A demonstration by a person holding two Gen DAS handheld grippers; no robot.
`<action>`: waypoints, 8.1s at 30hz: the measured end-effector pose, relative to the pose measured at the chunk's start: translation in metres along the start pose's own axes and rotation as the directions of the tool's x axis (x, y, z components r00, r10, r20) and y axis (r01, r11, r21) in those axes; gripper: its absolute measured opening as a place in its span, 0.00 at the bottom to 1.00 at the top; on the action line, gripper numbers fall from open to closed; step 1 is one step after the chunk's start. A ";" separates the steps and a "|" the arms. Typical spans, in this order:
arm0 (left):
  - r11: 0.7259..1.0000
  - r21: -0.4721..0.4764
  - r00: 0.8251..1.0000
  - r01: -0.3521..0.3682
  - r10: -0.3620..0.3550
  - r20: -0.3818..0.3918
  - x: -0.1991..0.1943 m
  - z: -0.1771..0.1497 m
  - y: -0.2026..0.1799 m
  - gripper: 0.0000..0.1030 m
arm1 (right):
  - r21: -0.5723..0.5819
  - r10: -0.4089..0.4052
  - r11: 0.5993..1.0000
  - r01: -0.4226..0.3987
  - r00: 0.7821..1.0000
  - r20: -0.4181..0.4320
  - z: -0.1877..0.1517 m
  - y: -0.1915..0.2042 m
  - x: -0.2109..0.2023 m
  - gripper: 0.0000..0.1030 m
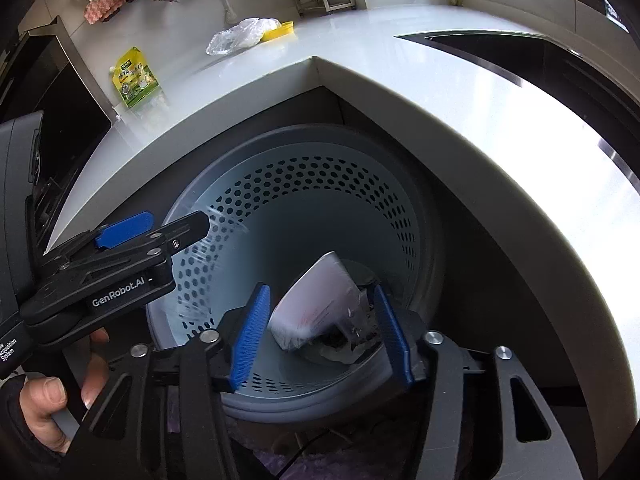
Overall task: Collect trash
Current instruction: 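Carry leaflet and cup over the basket and open both tools to drop them, then lift both open tools toward the plastic bag on the counter, then close the left tool on the clear plastic bag and lift it, then lower the open right tool over the yellow lid and close on its rim, then carry the yellow lid with the right tool while the left tool carries the bag over the basket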
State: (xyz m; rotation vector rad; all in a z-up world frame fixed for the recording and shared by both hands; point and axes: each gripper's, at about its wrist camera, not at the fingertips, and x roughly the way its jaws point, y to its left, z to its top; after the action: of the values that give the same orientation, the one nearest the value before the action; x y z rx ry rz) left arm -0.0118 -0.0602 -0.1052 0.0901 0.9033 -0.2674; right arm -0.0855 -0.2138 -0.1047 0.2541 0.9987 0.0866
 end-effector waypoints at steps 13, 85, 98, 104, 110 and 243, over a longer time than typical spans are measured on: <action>1.000 0.005 1.000 -0.006 0.006 0.006 -0.002 -0.001 0.000 0.84 | 0.023 0.003 1.000 -0.003 1.000 0.017 0.000 -0.005 -0.004 0.57; 0.986 -0.090 0.975 -0.143 0.156 0.156 0.145 0.339 0.120 0.94 | -0.112 0.149 0.985 -0.134 0.980 0.131 0.369 0.013 0.127 0.73; 0.990 -0.063 0.987 -0.125 0.131 0.098 0.158 0.331 0.118 0.13 | -0.124 0.123 0.986 -0.109 0.986 0.113 0.368 0.017 0.133 0.73; 0.993 -0.074 0.984 -0.089 0.099 0.149 0.136 0.330 0.127 0.06 | -0.158 0.111 0.983 -0.093 0.988 0.105 0.368 0.034 0.138 0.73; 0.996 -0.083 0.987 -0.043 0.055 0.151 0.136 0.330 0.132 0.07 | -0.179 0.114 0.980 -0.092 0.987 0.115 0.366 0.044 0.138 0.73; 0.965 -0.216 0.971 -0.150 0.185 0.151 -0.010 0.150 0.216 0.08 | -0.176 0.019 0.984 -0.008 0.998 0.064 0.225 0.155 0.111 0.65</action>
State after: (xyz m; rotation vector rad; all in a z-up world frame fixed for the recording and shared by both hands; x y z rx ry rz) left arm 0.1543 0.1217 -0.0122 -0.0454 0.7431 -0.0228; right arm 0.1702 -0.0813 -0.0410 0.1016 0.9186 0.1771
